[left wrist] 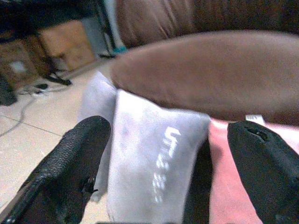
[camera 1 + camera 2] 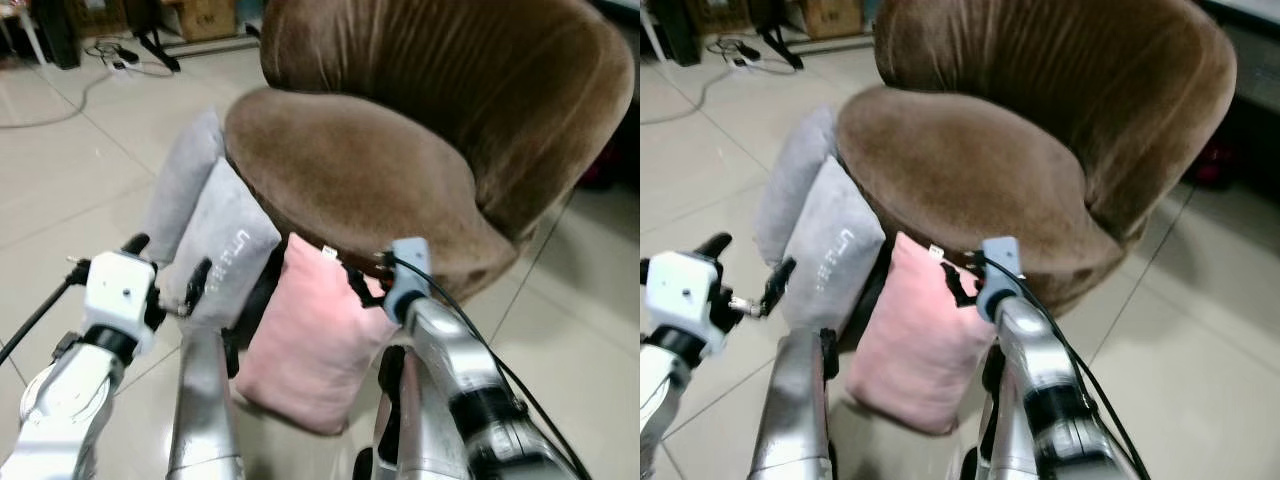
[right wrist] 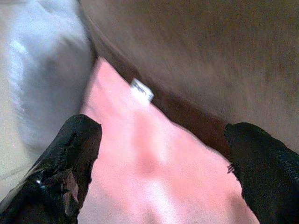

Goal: Move the pillow to the sofa from floor

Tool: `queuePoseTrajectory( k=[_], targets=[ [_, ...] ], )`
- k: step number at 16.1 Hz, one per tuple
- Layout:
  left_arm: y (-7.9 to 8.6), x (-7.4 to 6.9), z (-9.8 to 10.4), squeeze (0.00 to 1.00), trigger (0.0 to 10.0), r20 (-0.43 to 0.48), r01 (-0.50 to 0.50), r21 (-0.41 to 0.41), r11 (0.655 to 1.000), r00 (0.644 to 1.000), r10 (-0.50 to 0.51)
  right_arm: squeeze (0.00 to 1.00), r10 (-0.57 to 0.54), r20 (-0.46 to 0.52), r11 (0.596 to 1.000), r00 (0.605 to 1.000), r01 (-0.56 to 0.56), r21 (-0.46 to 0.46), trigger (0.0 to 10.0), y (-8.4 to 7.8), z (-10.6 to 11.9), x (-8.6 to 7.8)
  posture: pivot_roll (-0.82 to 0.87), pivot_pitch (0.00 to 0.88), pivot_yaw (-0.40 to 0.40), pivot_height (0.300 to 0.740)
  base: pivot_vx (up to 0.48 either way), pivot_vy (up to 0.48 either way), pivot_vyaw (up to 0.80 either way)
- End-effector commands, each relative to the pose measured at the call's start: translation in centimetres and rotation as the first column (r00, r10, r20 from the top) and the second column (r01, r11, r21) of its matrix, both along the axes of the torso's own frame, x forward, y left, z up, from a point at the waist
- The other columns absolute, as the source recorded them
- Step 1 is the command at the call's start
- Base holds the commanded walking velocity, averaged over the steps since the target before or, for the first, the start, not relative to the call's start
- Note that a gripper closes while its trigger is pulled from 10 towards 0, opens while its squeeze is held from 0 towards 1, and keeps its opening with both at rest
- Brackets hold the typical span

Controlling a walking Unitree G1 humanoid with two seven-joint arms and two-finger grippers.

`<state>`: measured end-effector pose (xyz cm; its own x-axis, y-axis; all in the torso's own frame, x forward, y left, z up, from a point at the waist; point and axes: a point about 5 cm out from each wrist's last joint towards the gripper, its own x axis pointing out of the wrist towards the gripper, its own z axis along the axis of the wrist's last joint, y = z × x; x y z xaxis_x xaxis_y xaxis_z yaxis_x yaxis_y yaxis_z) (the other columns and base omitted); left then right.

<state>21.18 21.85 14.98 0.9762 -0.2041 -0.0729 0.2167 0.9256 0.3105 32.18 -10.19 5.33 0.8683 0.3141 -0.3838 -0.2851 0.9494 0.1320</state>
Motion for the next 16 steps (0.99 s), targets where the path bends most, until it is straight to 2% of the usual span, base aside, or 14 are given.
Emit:
queuePoseTrajectory(
  k=[1, 3, 5, 9, 11, 14, 16],
  targets=[
    [-0.5, -0.5, 0.1, 0.00, 10.0, -0.022, 0.045, 0.008, 0.999, 0.999, -0.044, 1.00, -0.073, -0.034, 0.997, 0.997, 0.072, -0.025, 10.0, -1.4, -0.6, 0.3, 0.16, 0.150, -0.106, 0.432, 0.000, 0.000, 0.00],
    [-1.1, -0.7, 0.2, 0.00, 10.0, -0.033, 0.079, 0.008, 0.997, 0.996, -0.079, 1.00, -0.124, -0.045, 0.992, 0.991, 0.125, 0.032, 10.0, -1.9, -0.3, 0.9, 0.15, 0.171, -0.083, 0.432, 0.000, 0.000, 0.00],
    [-1.8, -0.9, 0.5, 0.00, 10.0, -0.037, 0.113, -0.003, 0.994, 0.993, -0.113, 1.00, -0.154, -0.039, 0.987, 0.987, 0.156, 0.045, 10.0, -2.5, -0.5, 1.0, 0.15, 0.189, -0.044, 0.432, 0.000, 0.000, 0.00],
    [-2.7, -0.4, 1.5, 0.00, 10.0, -0.021, 0.213, -0.012, 0.977, 0.977, -0.213, 1.00, -0.259, -0.007, 0.955, 0.966, 0.257, 0.149, 10.0, -4.5, -1.1, -0.2, 0.13, 0.222, 0.049, 0.432, 0.000, 0.000, 0.00],
    [-3.0, -0.4, 1.7, 0.00, 10.0, -0.029, 0.262, -0.029, 0.965, 0.964, -0.263, 1.00, -0.299, 0.048, 0.936, 0.953, 0.284, 0.210, 10.0, -5.4, -0.7, -0.5, 0.12, 0.231, 0.071, 0.432, 0.000, 0.000, 0.00],
    [-3.2, -0.9, 1.5, 0.00, 10.0, -0.060, 0.287, -0.040, 0.957, 0.956, -0.289, 1.00, -0.365, 0.012, 0.918, 0.931, 0.358, 0.169, 10.0, -6.5, -1.0, 0.1, 0.13, 0.239, 0.050, 0.432, 0.000, 0.000, 0.00],
    [-3.2, -1.0, 1.6, 0.00, 10.0, -0.061, 0.278, -0.054, 0.959, 0.958, -0.281, 1.00, -0.433, -0.031, 0.889, 0.901, 0.433, 0.148, 10.0, -7.5, -1.4, 0.2, 0.13, 0.243, 0.039, 0.432, 0.000, 0.000, 0.00]
  ],
)
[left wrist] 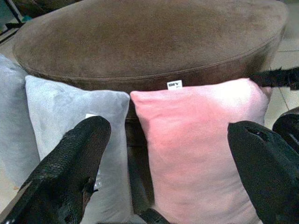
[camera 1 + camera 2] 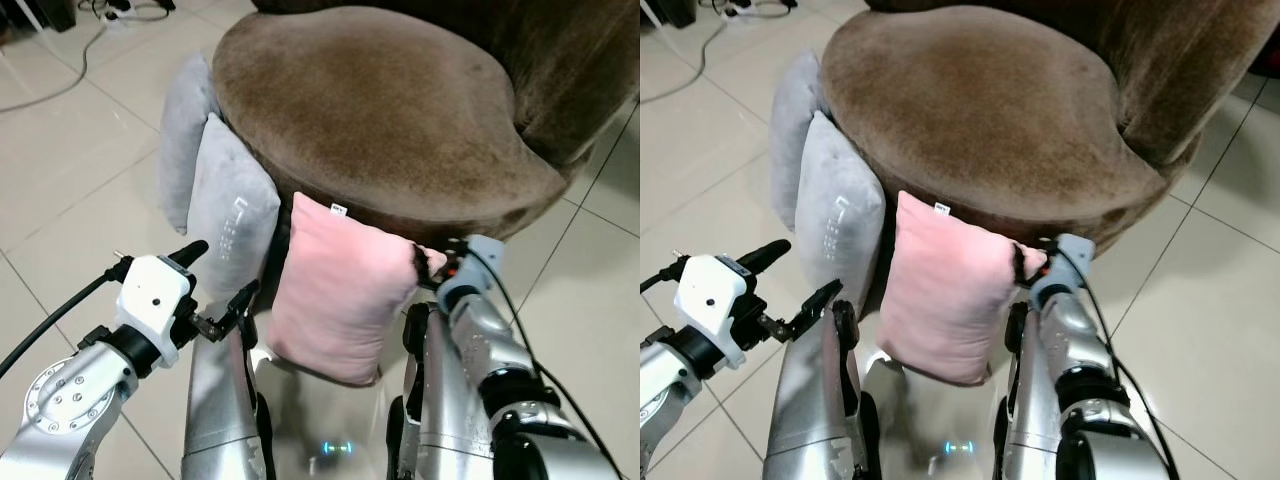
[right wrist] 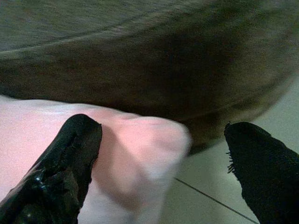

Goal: Move the pillow to the sofa from floor

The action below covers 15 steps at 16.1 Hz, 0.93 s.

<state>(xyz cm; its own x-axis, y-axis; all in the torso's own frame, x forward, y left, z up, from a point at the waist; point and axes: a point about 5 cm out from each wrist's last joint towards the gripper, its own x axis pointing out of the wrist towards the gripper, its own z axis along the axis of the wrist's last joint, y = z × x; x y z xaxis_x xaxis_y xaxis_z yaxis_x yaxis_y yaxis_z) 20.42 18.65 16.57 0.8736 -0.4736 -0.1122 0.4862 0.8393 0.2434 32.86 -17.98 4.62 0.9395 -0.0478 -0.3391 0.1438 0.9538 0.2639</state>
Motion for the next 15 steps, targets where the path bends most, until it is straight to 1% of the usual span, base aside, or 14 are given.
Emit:
queuePoseTrajectory(
  k=[1, 2, 3, 4, 5, 6, 8, 9, 11, 14, 15],
  targets=[
    [0.1, -0.6, 0.0, 0.00, 10.0, -0.013, -0.003, 0.001, 1.000, 1.000, 0.003, 1.00, -0.072, -0.084, 0.997, 0.994, 0.073, 0.013, 10.0, -0.5, -1.1, -0.3, 0.14, 0.244, 0.027, 0.432, 0.000, 0.000, 0.00],
    [0.2, -0.9, 0.0, 0.00, 10.0, -0.022, -0.004, -0.002, 1.000, 1.000, 0.004, 1.00, -0.134, -0.136, 0.990, 0.982, 0.137, 0.014, 10.0, -1.0, -1.4, -0.3, 0.14, 0.243, 0.023, 0.432, 0.000, 0.000, 0.00],
    [0.3, -1.0, 0.0, 0.00, 10.0, -0.029, -0.005, -0.004, 1.000, 1.000, 0.005, 1.00, -0.157, -0.165, 0.984, 0.974, 0.169, 0.062, 10.0, -0.9, -1.6, -0.3, 0.14, 0.242, 0.021, 0.432, 0.000, 0.000, 0.00],
    [0.3, -1.1, 0.0, 0.00, 10.0, -0.033, -0.005, -0.006, 1.000, 0.999, 0.005, 0.78, -0.161, -0.177, 0.977, 0.971, 0.182, 0.108, 10.0, -0.6, -1.7, -0.2, 0.14, 0.241, 0.020, 0.432, 0.000, 0.000, 0.00],
    [0.3, -1.3, 0.0, 0.00, 10.0, -0.036, -0.005, -0.011, 1.000, 0.999, 0.005, 0.00, -0.145, -0.191, 0.960, 0.971, 0.185, 0.210, 10.0, 0.2, -1.8, 0.0, 0.14, 0.239, 0.020, 0.432, 0.000, 0.000, 0.00],
    [0.3, -1.3, 0.1, 0.00, 10.0, -0.038, -0.010, -0.024, 1.000, 0.999, 0.009, 0.00, -0.142, -0.198, 0.906, 0.970, 0.208, 0.369, 10.0, 1.3, -1.7, 0.1, 0.14, 0.235, 0.018, 0.432, 0.000, 0.000, 0.00],
    [0.3, -1.3, 0.1, 0.00, 10.0, -0.042, -0.017, -0.035, 0.999, 0.999, 0.015, 0.00, -0.123, -0.187, 0.795, 0.975, 0.209, 0.570, 10.0, 3.0, -1.6, 0.3, 0.15, 0.232, 0.016, 0.432, 0.000, 0.000, 0.00],
    [0.3, -1.3, 0.1, 0.00, 10.0, -0.042, -0.017, -0.035, 0.999, 0.999, 0.015, 0.00, -0.123, -0.187, 0.795, 0.975, 0.209, 0.570, 10.0, 3.0, -1.6, 0.3, 0.15, 0.232, 0.016, 0.432, 0.000, 0.000, 0.00],
    [0.2, -1.5, 0.1, 0.00, 10.0, -0.049, -0.018, -0.043, 0.999, 0.999, 0.016, 0.00, -0.160, -0.184, 0.682, 0.970, 0.243, 0.690, 10.0, 3.9, -2.1, 0.0, 0.15, 0.231, 0.014, 0.432, 0.000, 0.000, 0.00],
    [0.1, -1.6, 0.1, 0.00, 10.0, -0.054, -0.018, -0.047, 0.999, 0.998, 0.015, 0.00, -0.205, -0.164, 0.627, 0.965, 0.258, 0.735, 10.0, 4.0, -2.0, -0.1, 0.15, 0.227, 0.015, 0.432, 0.000, 0.000, 0.00],
    [0.1, -1.6, 0.1, 0.00, 10.0, -0.054, -0.018, -0.048, 0.999, 0.998, 0.015, 0.00, -0.213, -0.156, 0.616, 0.965, 0.256, 0.745, 10.0, 4.0, -1.9, 0.0, 0.15, 0.225, 0.014, 0.432, 0.000, 0.000, 0.00]
  ],
)
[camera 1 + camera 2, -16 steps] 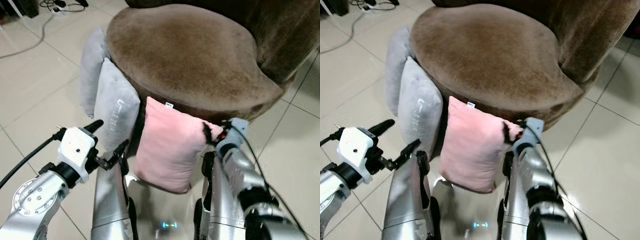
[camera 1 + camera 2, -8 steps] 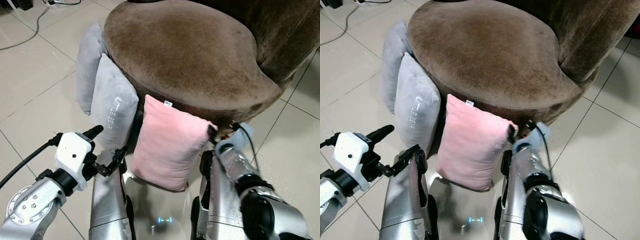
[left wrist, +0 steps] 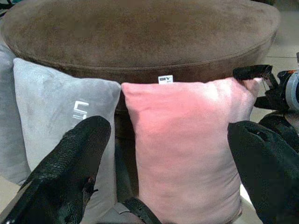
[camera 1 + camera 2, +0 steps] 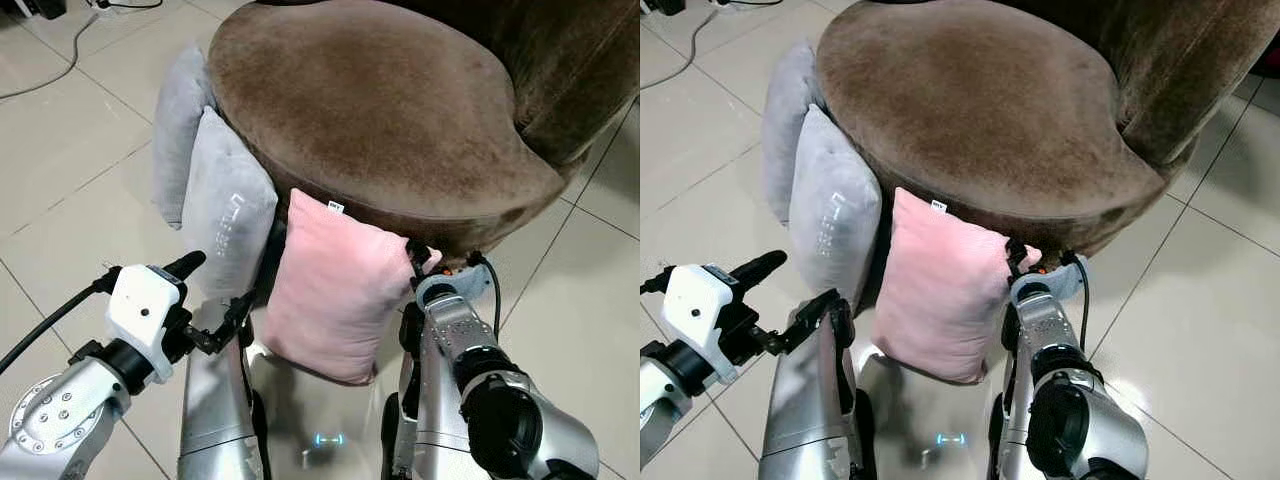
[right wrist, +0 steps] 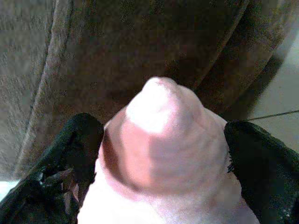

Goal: Move the pillow to the sofa from floor

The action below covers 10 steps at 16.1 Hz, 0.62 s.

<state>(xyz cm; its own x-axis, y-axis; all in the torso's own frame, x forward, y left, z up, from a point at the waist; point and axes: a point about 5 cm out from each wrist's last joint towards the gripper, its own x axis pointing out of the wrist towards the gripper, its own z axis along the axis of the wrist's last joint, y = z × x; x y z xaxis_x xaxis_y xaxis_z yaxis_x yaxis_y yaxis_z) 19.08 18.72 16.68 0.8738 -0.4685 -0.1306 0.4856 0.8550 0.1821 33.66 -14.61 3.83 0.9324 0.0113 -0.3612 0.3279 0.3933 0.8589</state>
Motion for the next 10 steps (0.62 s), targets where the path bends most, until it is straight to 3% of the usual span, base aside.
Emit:
queuePoseTrajectory(
  k=[1, 3, 4, 6, 10],
  targets=[
    [0.1, -0.2, 0.0, 0.00, 10.0, -0.008, -0.003, -0.002, 1.000, 1.000, 0.003, 0.00, 0.003, -0.016, 0.999, 1.000, -0.003, 0.046, 10.0, 0.9, -0.8, -0.6, 0.15, 0.224, 0.015, 0.432, 0.000, 0.000, 0.00],
    [0.0, -0.2, -0.1, 0.00, 10.0, -0.014, 0.004, 0.000, 1.000, 1.000, -0.004, 0.00, 0.077, 0.000, 0.997, 0.997, -0.077, -0.008, 10.0, 2.1, -0.7, -0.6, 0.15, 0.222, 0.014, 0.432, 0.000, 0.000, 0.00],
    [0.0, -0.3, -0.2, 0.00, 10.0, -0.022, 0.012, 0.006, 1.000, 1.000, -0.012, 0.00, 0.102, -0.023, 0.994, 0.994, -0.103, -0.035, 5.3, 2.6, -1.1, -0.9, 0.15, 0.220, 0.013, 0.432, 0.000, 0.000, 0.00],
    [0.0, -0.4, -0.3, 0.00, 10.0, -0.032, 0.021, 0.009, 1.000, 0.999, -0.021, 0.00, 0.124, -0.043, 0.990, 0.991, -0.126, -0.060, 0.2, 3.2, -1.4, -1.2, 0.15, 0.220, 0.014, 0.432, 0.000, 0.000, 0.00],
    [0.1, -0.9, -0.5, 0.00, 10.0, -0.068, 0.045, -0.008, 0.999, 0.997, -0.045, 0.00, 0.101, -0.016, 0.995, 0.995, -0.101, -0.004, 0.0, 4.0, -1.5, -1.5, 0.16, 0.220, 0.012, 0.432, 0.000, 0.000, 0.00]
  ],
)
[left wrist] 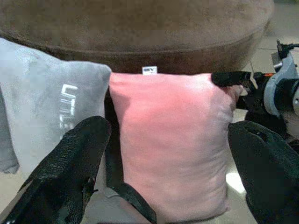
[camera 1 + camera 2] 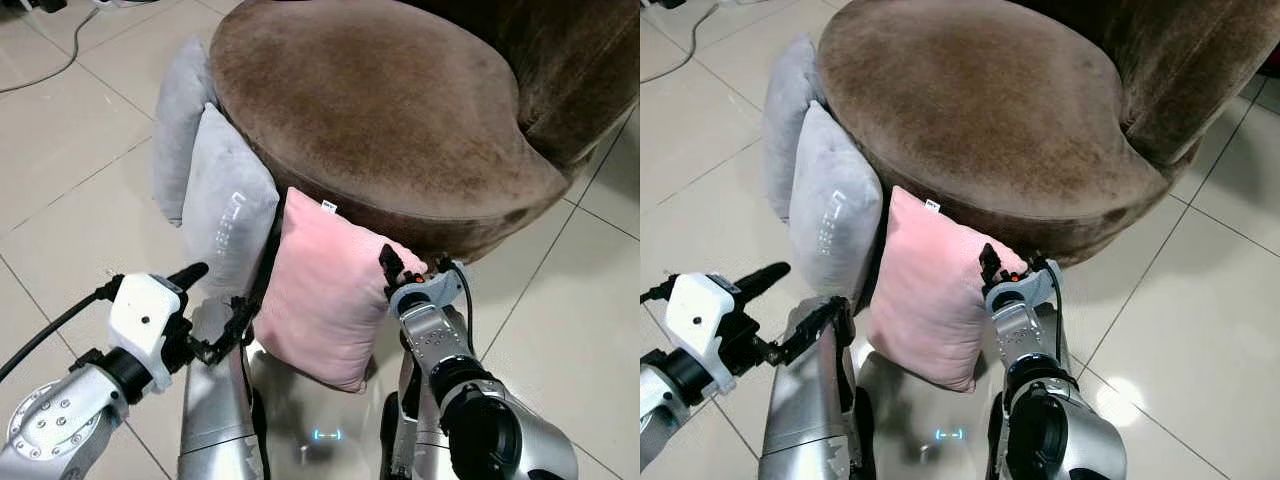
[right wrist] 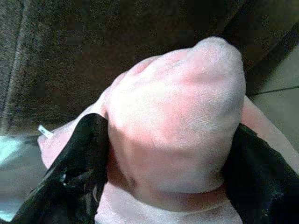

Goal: Move the pillow to the sofa from floor

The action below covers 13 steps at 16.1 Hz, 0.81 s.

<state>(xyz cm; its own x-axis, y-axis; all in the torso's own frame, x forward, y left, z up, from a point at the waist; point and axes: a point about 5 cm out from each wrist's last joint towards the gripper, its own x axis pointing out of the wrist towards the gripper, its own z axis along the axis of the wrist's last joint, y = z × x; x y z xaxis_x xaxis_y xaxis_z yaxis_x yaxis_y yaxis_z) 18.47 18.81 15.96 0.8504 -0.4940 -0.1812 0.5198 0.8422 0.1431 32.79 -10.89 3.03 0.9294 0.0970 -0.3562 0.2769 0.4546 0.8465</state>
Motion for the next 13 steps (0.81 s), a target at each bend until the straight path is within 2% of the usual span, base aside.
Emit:
queuePoseTrajectory(
  k=[1, 5, 13],
  targets=[
    [0.01, -0.31, 0.19, 0.00, 10.0, -0.008, 0.019, 0.001, 1.000, 1.000, -0.019, 0.00, 0.007, -0.008, 0.999, 1.000, -0.007, 0.034, 0.0, 0.53, -0.53, -0.53, 0.16, 0.218, 0.013, 0.432, 0.000, 0.000, 0.00],
    [0.11, -0.06, 0.10, 0.00, 10.0, -0.011, 0.018, 0.001, 1.000, 1.000, -0.018, 0.00, 0.042, 0.029, 0.998, 0.999, -0.044, 0.053, 0.0, 1.21, -0.20, -0.42, 0.16, 0.217, 0.013, 0.432, 0.000, 0.000, 0.00],
    [0.21, -0.41, -0.04, 0.00, 10.0, -0.016, 0.013, 0.004, 1.000, 1.000, -0.013, 0.00, 0.080, 0.065, 0.995, 0.995, -0.083, 0.046, 0.0, 1.47, -0.14, -0.52, 0.17, 0.213, 0.010, 0.432, 0.000, 0.000, 0.00]
  ],
)
